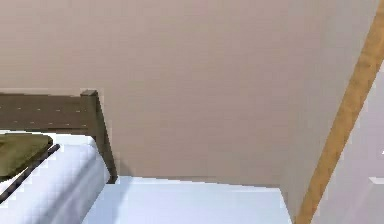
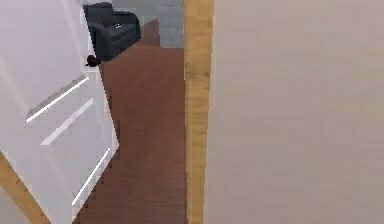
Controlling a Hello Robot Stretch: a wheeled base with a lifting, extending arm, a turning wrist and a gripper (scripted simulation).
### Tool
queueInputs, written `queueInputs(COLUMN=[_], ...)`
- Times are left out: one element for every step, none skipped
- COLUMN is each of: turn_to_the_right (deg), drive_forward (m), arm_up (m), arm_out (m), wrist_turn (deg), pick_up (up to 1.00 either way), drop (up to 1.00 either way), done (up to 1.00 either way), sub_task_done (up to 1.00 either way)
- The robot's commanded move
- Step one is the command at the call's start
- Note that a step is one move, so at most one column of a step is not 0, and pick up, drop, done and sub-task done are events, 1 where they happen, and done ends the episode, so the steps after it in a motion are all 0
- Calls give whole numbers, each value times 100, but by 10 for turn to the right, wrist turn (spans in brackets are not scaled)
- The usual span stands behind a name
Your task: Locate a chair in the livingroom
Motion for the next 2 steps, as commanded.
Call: queueInputs(turn_to_the_right=[0,450], drive_forward=[20,0], arm_up=[0,0], arm_out=[0,0], wrist_turn=[0,0], pick_up=[0,0], drop=[0,0], done=[0,0], sub_task_done=[0,0])
